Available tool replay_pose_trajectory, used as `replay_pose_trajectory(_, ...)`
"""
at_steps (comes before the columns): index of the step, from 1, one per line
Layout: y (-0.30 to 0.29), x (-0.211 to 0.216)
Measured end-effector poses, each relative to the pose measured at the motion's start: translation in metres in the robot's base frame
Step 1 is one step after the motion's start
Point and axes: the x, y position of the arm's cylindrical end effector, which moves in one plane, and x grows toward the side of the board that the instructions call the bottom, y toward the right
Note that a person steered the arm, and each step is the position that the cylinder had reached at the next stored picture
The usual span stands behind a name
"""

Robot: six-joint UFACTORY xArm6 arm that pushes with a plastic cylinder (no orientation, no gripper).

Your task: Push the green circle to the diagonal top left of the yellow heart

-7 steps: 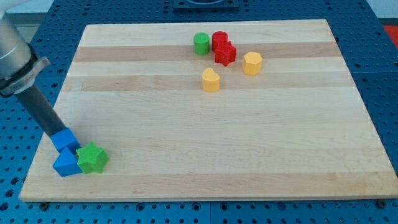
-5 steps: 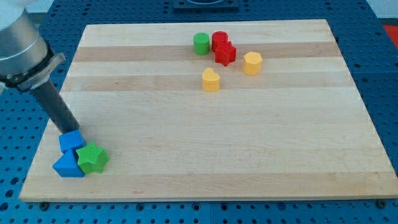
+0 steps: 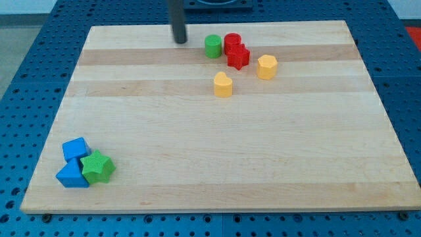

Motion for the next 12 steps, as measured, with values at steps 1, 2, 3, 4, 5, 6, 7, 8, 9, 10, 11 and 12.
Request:
replay_pose_trajectory(1, 0.045, 0.003)
replay_pose_trajectory(2, 0.026, 0.021)
replay_pose_trajectory(3, -0.005, 0.048)
replay_pose_trajectory(4, -0.008, 0.063)
replay_pose_trajectory(5, 0.034, 0.029)
replay_pose_trajectory(6, 0.086, 0.016)
replay_pose_trajectory(7, 0.096, 0.034)
replay_pose_trajectory(8, 0.053, 0.055)
replay_pose_trajectory(9, -0.014, 0.059)
replay_pose_trajectory(10, -0.062, 0.105)
replay_pose_trajectory(11, -0.064, 0.12)
replay_pose_trajectory(12, -0.064, 0.081)
